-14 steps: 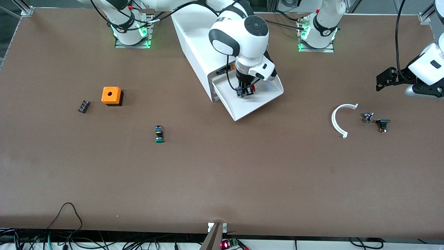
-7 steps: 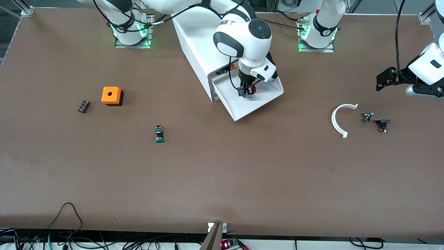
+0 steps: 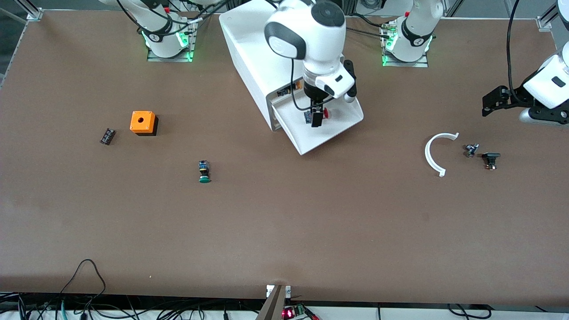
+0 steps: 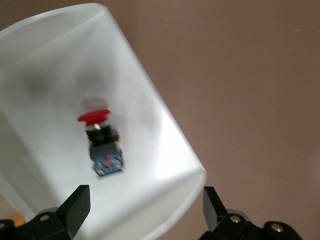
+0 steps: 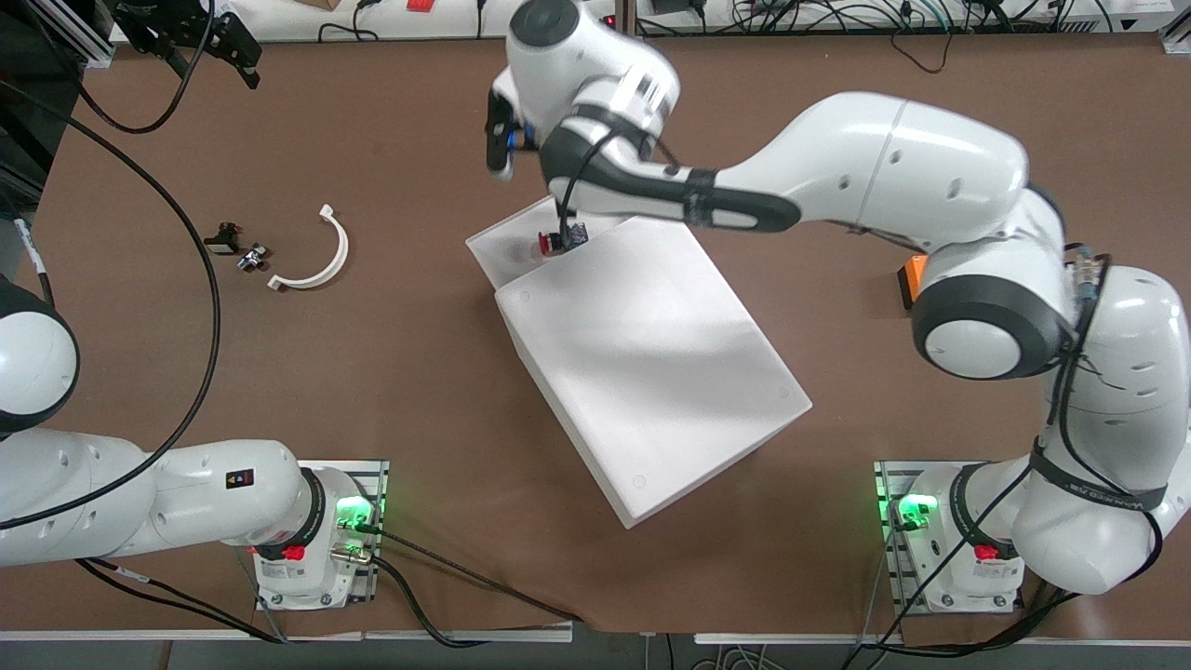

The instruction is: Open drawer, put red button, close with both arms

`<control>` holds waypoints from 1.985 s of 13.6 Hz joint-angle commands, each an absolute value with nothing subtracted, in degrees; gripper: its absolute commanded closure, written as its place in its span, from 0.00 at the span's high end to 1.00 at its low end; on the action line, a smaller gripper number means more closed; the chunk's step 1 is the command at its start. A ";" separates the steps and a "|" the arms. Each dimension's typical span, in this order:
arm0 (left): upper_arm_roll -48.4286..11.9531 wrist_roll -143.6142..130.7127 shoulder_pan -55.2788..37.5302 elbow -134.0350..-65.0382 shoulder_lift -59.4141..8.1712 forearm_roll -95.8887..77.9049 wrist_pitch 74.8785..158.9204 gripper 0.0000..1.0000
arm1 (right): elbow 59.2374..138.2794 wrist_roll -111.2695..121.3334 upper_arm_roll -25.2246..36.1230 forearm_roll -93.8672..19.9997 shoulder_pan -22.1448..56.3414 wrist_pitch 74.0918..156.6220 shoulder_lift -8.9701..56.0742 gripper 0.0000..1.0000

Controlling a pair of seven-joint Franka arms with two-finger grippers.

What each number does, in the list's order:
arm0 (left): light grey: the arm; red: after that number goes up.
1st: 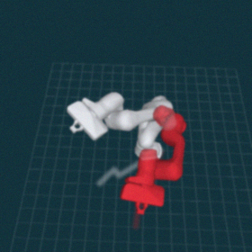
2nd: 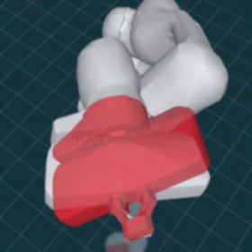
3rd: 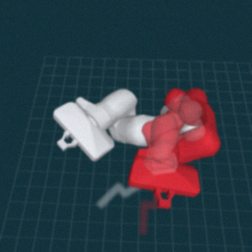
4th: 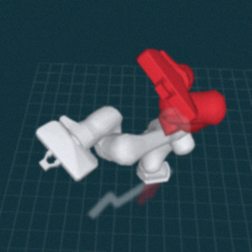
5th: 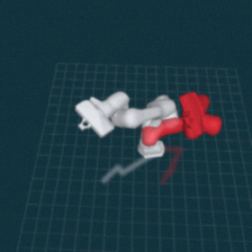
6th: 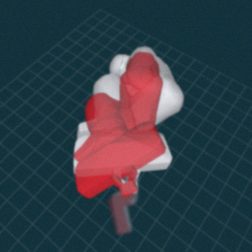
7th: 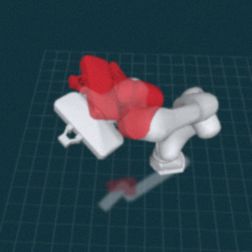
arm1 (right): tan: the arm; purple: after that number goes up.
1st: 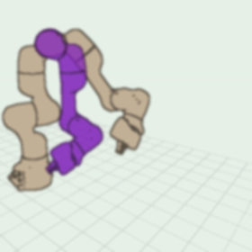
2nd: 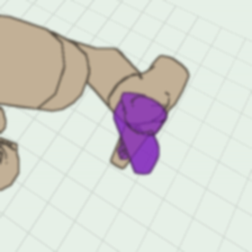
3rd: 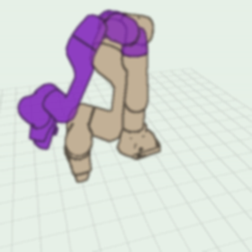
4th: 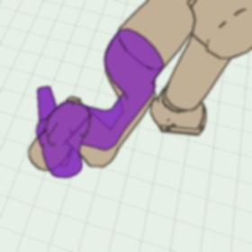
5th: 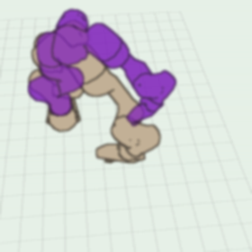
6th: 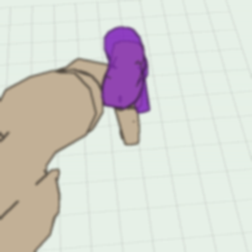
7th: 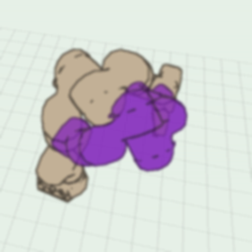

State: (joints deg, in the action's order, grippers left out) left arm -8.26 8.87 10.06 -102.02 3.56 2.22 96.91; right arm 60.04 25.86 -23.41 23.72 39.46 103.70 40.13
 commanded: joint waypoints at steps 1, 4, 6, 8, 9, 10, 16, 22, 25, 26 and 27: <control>-7.91 8.09 8.62 -102.66 4.31 2.55 97.47 1.00 | 61.52 24.52 -23.38 24.08 33.24 101.87 32.27 1.00; -8.96 2.14 6.25 -103.53 2.56 1.33 99.57 1.00 | 62.83 23.22 -17.78 23.55 30.59 99.77 28.58 1.00; -11.93 -4.19 5.98 -105.80 1.15 -0.34 103.42 1.00 | 66.86 14.03 -14.86 23.55 30.15 97.74 26.03 1.00; -16.59 -12.61 5.98 -109.76 0.62 -0.44 109.92 1.00 | 69.86 6.54 -12.41 23.64 29.53 95.90 24.44 1.00; -18.44 -16.40 5.89 -110.99 -0.25 -0.44 112.04 1.00 | 70.22 4.15 -11.17 23.56 28.92 94.58 24.43 1.00; -20.11 -20.18 5.71 -112.05 -1.22 -0.44 114.24 1.00 | 70.40 1.43 -10.12 23.29 27.78 93.27 24.43 1.00; -23.03 -36.55 1.85 -124.34 -7.11 -0.09 138.48 1.00 | 71.36 -10.95 -9.49 10.21 14.61 90.62 24.26 1.00; -23.47 -43.06 -2.02 -126.82 -11.34 0.00 144.14 1.00 | 72.69 -24.96 -2.40 9.76 13.19 89.82 22.42 1.00; -25.75 -44.03 -2.46 -128.14 -11.25 -0.44 144.05 1.00 | 73.38 -23.39 2.54 5.29 8.64 89.30 19.17 1.00; -27.06 -45.60 -2.46 -128.49 -11.25 -0.44 144.05 1.00 | 74.61 -20.42 2.55 3.45 5.22 89.47 17.86 1.00; -29.16 -47.70 -2.55 -128.84 -11.25 -0.44 143.97 1.00 | 76.45 -15.61 2.55 1.69 3.36 89.56 16.36 1.00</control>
State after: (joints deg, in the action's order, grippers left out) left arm -26.54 -44.60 -2.29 -127.62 -11.86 0.34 143.15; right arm 71.31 -20.98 2.98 5.40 7.67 89.20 20.72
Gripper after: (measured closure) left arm 0.000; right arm 0.000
